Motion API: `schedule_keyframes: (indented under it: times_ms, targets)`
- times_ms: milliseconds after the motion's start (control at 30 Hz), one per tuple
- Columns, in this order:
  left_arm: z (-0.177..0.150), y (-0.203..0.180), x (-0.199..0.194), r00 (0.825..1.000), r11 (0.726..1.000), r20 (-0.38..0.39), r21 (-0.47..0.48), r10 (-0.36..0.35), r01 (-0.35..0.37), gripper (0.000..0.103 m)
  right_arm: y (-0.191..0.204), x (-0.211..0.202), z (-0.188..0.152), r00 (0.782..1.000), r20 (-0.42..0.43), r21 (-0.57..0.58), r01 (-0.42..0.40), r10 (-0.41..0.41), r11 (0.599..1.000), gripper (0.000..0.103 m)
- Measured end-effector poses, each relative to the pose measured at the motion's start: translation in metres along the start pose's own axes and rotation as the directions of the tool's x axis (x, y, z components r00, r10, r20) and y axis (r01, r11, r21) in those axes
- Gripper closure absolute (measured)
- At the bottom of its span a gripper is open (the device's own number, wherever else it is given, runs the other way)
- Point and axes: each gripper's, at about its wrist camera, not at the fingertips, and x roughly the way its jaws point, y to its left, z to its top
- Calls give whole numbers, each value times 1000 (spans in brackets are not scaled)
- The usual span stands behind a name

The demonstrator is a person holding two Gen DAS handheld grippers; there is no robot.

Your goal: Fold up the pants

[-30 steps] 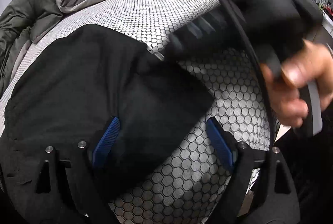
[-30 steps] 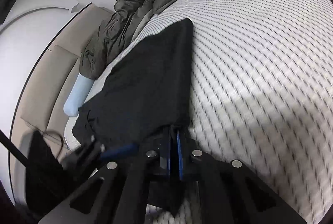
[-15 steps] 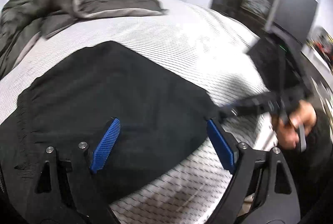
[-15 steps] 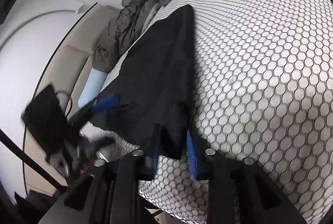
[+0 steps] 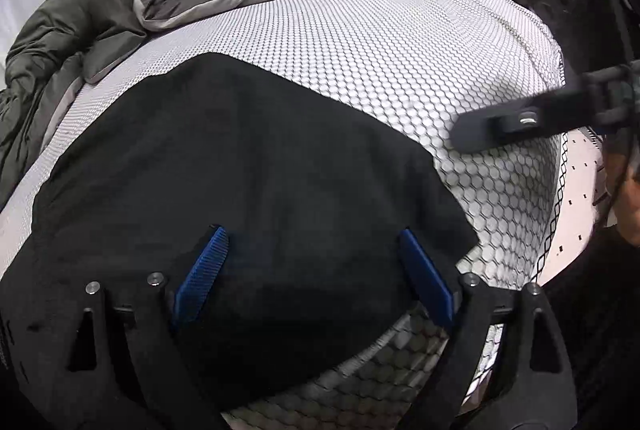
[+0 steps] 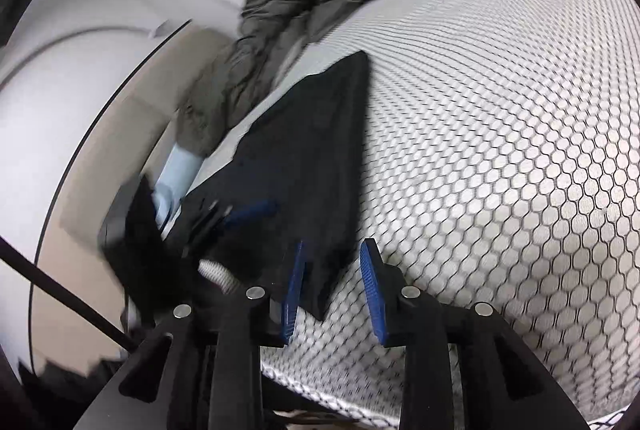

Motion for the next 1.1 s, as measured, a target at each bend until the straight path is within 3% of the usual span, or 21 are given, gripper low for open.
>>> schedule_keyframes:
  times_ms: [100, 167, 233, 333, 367, 433, 467, 533, 567, 700, 867, 933, 1000, 1100]
  targets:
    - [-4, -4, -8, 1000, 1000, 5, 10, -12, 12, 17, 11, 24, 0, 996, -67, -59, 52, -55, 997, 73]
    - [-9, -5, -16, 1000, 1000, 18, 8, -20, 19, 17, 28, 35, -4, 973, -76, -219, 195, -216, 956, 74]
    - [-12, 2, -30, 999, 1000, 44, -13, -14, 15, 17, 33, 31, -6, 974, -53, -232, 204, -221, 951, 71]
    - [-27, 33, -64, 995, 993, 98, -117, 26, -15, 17, 46, 15, -4, 971, 40, -253, 239, -237, 938, 48]
    - [-35, 51, -76, 992, 984, 114, -173, 52, -32, 17, 54, 9, -4, 972, 82, -268, 235, -220, 934, 35]
    - [-50, 85, -93, 987, 959, 123, -274, 103, -66, 16, 63, 2, -4, 975, 141, -290, 205, -170, 935, 21]
    - [-62, 107, -104, 982, 933, 115, -345, 149, -101, 15, 70, 5, -2, 975, 165, -301, 194, -149, 934, 15]
    - [-85, 147, -122, 968, 876, 96, -455, 230, -163, 14, 80, 15, 2, 971, 195, -320, 196, -138, 927, 12]
    - [-95, 164, -129, 961, 847, 84, -497, 263, -188, 2, 83, 22, 5, 969, 205, -326, 201, -139, 924, 11]
    - [-155, 231, -166, 914, 665, -1, -686, 406, -296, 1, 76, 44, 11, 970, 194, -300, 199, -144, 933, 8]
    - [-226, 291, -186, 878, 445, -100, -832, 468, -332, 1, 76, 69, 24, 975, 154, -257, 198, -162, 946, 8]
    - [-253, 303, -189, 871, 382, -139, -858, 472, -343, 1, 78, 69, 28, 975, 153, -257, 195, -160, 946, 8]
    - [-276, 319, -186, 872, 335, -167, -877, 460, -344, 1, 81, 71, 28, 975, 155, -266, 194, -157, 944, 8]
    - [-292, 338, -173, 892, 290, -166, -907, 420, -305, 2, 88, 74, 27, 976, 148, -288, 199, -162, 937, 8]
